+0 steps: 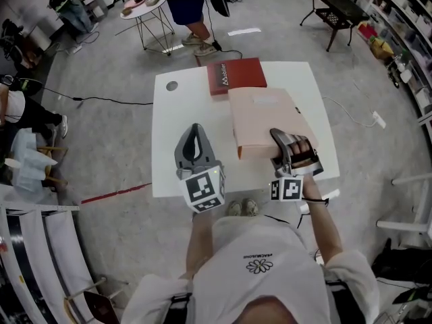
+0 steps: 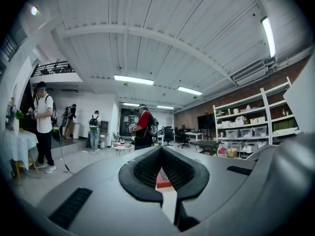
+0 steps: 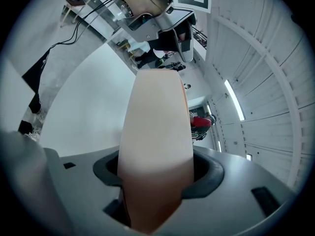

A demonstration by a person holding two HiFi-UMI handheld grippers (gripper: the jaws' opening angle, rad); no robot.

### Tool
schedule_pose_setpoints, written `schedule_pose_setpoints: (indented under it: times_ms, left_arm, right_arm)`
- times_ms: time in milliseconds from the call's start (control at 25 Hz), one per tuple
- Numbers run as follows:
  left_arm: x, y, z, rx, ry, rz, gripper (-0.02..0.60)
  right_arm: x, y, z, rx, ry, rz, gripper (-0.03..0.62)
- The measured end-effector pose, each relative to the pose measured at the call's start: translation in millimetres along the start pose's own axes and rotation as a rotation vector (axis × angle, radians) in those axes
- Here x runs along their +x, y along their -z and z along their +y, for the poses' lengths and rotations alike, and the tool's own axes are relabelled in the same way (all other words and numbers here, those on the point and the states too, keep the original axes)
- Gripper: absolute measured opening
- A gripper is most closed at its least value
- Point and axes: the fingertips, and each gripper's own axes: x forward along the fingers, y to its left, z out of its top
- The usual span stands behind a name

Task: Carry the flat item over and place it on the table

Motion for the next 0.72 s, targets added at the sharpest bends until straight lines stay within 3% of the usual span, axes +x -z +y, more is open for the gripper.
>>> schedule_pose_setpoints:
  times_ms: [720]
  left_arm:
    - [1,6,-2,-0.018,0.008,0.021,0.015]
  right_arm:
    - [8,-3,24,-0.047,-0.034,0.027,0.284]
